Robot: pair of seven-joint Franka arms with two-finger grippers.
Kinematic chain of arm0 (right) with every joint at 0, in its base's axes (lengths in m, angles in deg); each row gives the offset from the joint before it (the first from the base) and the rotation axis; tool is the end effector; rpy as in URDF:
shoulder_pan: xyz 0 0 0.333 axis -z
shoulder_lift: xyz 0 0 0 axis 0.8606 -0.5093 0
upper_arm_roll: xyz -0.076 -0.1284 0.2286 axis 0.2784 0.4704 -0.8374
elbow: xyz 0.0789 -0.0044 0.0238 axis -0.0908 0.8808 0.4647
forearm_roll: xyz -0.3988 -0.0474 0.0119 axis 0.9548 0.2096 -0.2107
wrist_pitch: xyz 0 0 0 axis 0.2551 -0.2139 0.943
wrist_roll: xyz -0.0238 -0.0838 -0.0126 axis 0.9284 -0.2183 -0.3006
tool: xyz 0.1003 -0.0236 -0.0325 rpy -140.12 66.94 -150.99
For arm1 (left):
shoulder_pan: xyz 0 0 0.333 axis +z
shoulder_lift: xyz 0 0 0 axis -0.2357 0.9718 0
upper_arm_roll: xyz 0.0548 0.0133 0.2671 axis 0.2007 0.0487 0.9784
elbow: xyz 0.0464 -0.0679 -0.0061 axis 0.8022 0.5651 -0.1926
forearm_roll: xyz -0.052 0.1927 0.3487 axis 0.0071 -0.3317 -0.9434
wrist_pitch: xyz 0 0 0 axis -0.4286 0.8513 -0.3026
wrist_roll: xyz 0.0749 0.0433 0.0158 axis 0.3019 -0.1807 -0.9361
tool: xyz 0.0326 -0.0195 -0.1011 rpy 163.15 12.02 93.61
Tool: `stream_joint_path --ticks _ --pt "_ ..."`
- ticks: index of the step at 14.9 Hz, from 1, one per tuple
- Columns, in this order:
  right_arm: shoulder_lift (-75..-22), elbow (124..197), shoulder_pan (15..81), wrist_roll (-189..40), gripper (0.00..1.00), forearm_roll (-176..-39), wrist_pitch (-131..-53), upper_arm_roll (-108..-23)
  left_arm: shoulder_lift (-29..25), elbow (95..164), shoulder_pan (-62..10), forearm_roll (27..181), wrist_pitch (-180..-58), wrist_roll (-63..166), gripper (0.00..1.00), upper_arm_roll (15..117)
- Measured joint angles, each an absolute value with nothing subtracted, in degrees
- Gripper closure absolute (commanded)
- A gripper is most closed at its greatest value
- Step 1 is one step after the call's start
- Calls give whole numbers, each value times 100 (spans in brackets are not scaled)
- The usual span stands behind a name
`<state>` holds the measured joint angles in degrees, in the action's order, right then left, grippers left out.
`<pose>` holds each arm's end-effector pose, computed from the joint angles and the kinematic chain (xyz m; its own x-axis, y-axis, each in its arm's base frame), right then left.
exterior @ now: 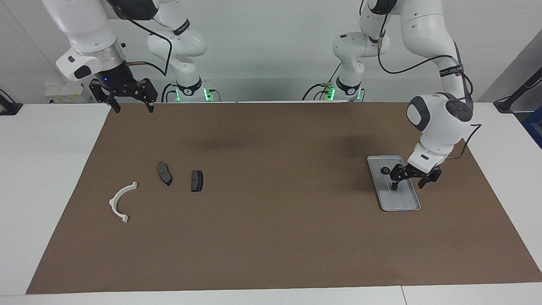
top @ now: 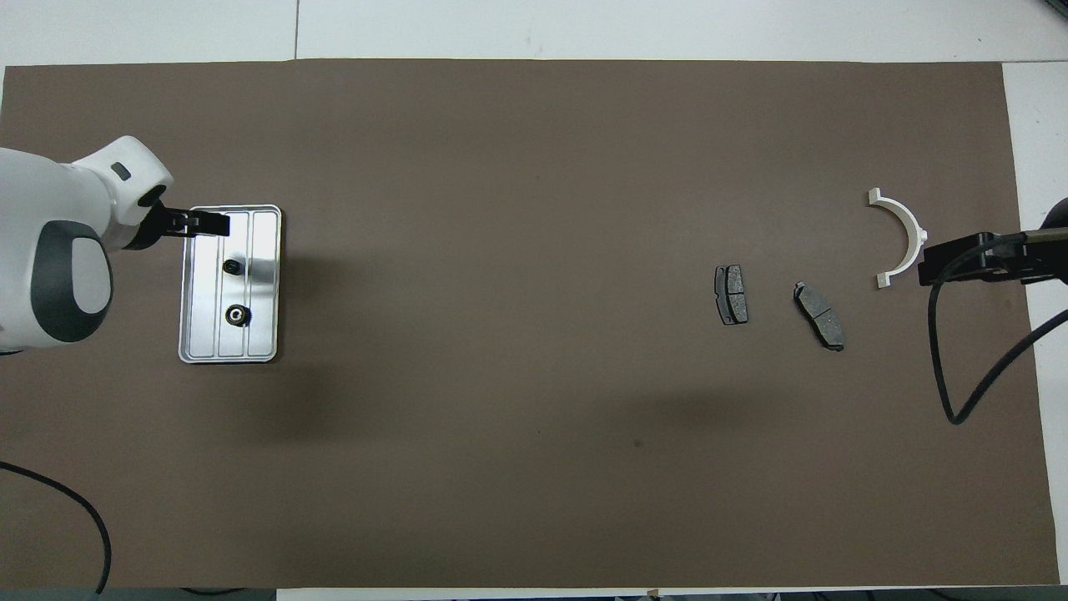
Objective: Pick bearing gear from pile to tray
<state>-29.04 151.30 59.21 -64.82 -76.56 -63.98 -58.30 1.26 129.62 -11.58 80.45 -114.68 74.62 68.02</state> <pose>0.5428 0.0018 0.5850 0.9998 -0.0182 -0.0115 -0.0181 -0.9998 0.0062 0.6258 0.0127 0.3497 0.9761 -0.0909 0.1973 -0.0933 -0.9956 0.0025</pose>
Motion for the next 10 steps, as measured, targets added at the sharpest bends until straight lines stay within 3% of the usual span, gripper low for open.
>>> stream_joint_path --ticks 6,10 --pt "-2904 15130 5921 -6482 0 -7656 -6411 -5819 -582 11533 -1017 8049 -9816 6803 0 7043" --pt "-2904 15130 5924 -6482 0 -7656 -6412 -5814 -1203 11036 -1019 8050 -8185 6401 0 7038"
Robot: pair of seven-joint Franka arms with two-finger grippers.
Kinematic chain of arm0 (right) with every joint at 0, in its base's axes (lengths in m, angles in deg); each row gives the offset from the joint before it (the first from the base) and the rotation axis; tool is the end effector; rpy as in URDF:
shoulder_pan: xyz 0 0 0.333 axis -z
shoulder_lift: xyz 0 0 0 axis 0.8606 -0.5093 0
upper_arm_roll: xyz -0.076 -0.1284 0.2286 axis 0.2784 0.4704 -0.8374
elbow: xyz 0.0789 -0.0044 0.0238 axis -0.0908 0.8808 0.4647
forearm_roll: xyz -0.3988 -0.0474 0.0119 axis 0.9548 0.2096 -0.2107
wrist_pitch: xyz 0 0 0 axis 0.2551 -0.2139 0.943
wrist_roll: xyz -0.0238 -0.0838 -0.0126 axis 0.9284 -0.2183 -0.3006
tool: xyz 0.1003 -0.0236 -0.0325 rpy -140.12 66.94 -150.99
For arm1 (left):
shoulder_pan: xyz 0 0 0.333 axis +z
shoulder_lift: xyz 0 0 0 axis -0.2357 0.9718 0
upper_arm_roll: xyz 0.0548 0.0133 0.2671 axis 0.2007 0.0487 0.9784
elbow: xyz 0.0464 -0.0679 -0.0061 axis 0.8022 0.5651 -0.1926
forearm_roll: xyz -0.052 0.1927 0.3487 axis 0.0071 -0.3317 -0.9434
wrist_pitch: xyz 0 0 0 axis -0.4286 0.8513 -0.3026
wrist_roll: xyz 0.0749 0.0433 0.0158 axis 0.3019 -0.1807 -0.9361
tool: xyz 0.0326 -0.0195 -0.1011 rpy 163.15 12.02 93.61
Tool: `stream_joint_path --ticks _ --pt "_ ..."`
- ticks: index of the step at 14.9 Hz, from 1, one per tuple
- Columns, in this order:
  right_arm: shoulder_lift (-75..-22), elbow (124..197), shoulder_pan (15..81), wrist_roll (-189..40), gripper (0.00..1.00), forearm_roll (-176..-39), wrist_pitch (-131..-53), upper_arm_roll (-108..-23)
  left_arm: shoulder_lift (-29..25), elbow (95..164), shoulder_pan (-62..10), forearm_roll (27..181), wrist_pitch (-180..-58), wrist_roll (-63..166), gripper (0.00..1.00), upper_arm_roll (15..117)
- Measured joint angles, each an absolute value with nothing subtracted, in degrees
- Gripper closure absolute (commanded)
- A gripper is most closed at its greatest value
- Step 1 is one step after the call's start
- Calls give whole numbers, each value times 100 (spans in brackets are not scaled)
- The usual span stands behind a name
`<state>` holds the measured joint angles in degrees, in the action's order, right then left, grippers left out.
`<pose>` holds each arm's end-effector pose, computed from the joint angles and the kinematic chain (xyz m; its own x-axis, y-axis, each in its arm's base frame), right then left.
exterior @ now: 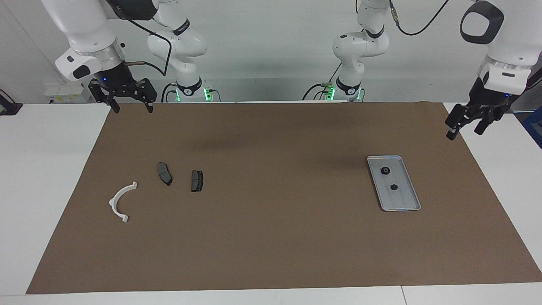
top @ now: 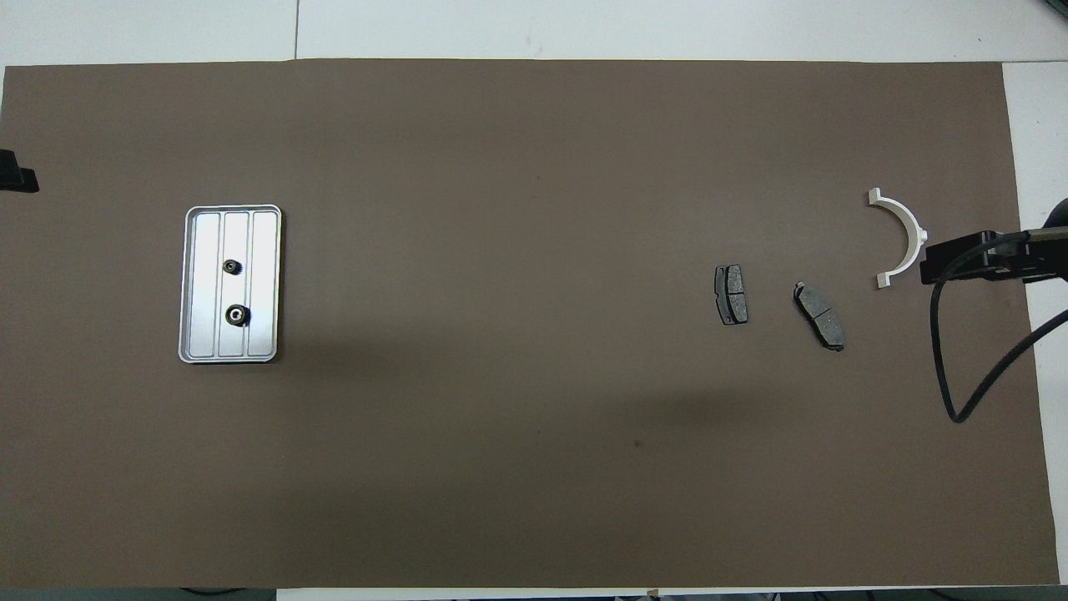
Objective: Pick bearing gear from pile to tray
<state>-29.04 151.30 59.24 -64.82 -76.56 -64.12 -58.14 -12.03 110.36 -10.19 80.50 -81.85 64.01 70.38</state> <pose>0.5430 0.0000 0.5852 0.9997 -0.0214 -0.0090 -0.0214 -0.9998 0.0059 0.5801 0.0473 0.5999 0.9717 0.1419 0.1888 0.1366 -0.9898 0.0407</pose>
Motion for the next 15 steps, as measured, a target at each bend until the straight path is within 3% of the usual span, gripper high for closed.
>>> stream_joint_path --ticks 5,15 --pt "-2904 15130 5924 -6482 0 -7656 -6412 -5815 -1437 10714 -1356 8047 -6726 6351 0 6911" --pt "-2904 15130 5924 -6482 0 -7656 -6412 -5819 -1493 11106 -1669 8011 -6855 6345 0 6888"
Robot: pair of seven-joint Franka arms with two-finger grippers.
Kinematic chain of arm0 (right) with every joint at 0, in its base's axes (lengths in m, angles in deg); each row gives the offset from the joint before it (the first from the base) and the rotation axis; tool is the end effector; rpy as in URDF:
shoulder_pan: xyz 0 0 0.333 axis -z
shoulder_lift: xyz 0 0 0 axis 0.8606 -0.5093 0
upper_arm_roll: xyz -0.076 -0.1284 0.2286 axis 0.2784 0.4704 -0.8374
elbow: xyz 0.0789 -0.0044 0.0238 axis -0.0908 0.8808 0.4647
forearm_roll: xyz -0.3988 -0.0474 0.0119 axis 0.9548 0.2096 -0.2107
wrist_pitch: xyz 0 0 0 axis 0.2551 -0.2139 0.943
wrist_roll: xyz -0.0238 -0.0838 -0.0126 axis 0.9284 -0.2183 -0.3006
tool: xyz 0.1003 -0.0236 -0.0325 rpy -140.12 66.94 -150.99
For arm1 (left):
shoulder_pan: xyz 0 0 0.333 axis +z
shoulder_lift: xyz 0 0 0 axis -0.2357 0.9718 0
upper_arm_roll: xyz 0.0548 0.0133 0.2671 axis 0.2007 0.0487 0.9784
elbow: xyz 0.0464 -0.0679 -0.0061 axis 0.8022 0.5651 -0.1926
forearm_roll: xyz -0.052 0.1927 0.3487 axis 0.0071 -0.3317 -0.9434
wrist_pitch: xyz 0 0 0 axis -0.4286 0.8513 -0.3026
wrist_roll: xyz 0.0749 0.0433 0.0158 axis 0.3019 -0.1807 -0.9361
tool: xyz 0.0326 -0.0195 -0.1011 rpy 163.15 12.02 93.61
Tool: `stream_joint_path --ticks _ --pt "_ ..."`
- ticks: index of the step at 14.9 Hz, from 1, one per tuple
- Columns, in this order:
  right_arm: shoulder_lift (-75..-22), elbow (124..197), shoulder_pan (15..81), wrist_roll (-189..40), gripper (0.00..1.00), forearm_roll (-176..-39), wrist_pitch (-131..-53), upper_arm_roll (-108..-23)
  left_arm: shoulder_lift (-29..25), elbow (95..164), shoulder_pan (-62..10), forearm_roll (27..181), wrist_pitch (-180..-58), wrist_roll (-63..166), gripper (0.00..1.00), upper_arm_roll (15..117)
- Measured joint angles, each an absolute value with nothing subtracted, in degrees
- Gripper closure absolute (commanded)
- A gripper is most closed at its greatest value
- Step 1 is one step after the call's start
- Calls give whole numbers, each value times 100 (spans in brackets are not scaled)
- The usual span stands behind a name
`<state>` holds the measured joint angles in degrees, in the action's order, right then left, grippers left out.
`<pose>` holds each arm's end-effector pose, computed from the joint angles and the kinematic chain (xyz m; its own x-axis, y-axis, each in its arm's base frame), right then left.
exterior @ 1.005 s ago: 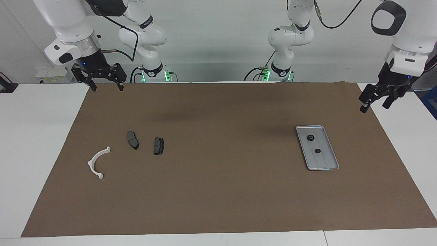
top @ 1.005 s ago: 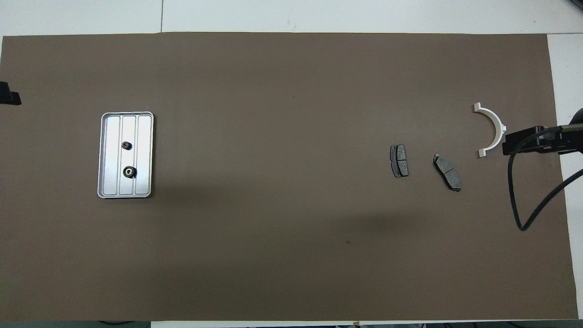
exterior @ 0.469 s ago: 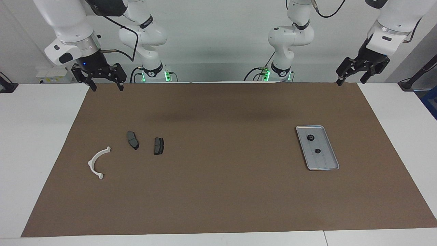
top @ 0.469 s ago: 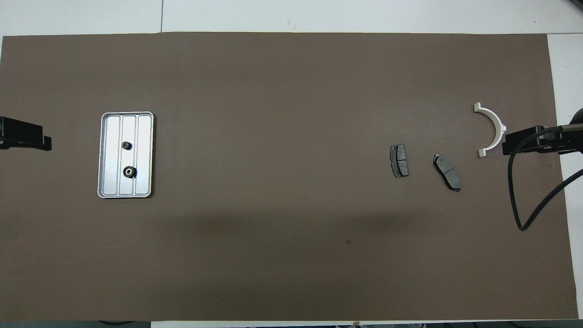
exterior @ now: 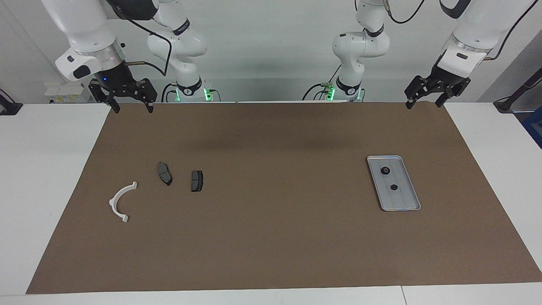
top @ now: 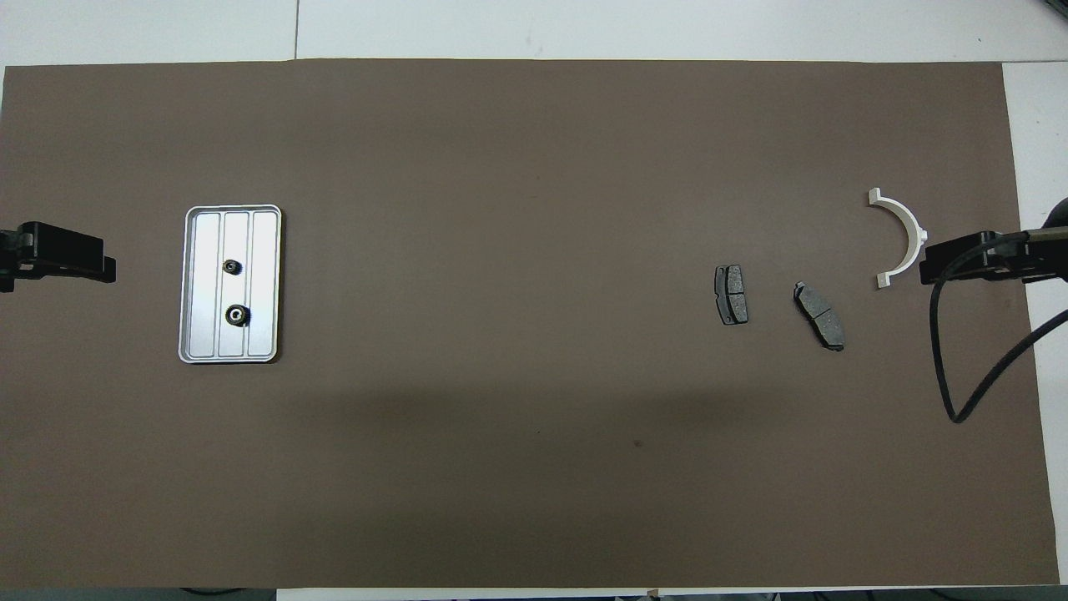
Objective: Pick bearing gear from pile to tray
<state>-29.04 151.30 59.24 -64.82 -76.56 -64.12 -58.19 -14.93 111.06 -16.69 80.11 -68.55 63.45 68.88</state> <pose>0.5430 0.0005 0.5852 0.9997 -0.0206 -0.0090 -0.0205 -0.9998 0.0060 0.5445 -0.0319 0.5998 1.0000 0.0072 -0.0033 0.0073 -0.9997 0.0239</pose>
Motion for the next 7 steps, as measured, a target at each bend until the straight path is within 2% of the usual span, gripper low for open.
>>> stream_joint_path --ticks 7 --pt "-2904 15130 5923 -6482 0 -7656 -6412 -5819 -1596 11309 -1806 7942 -6980 6401 0 6884"
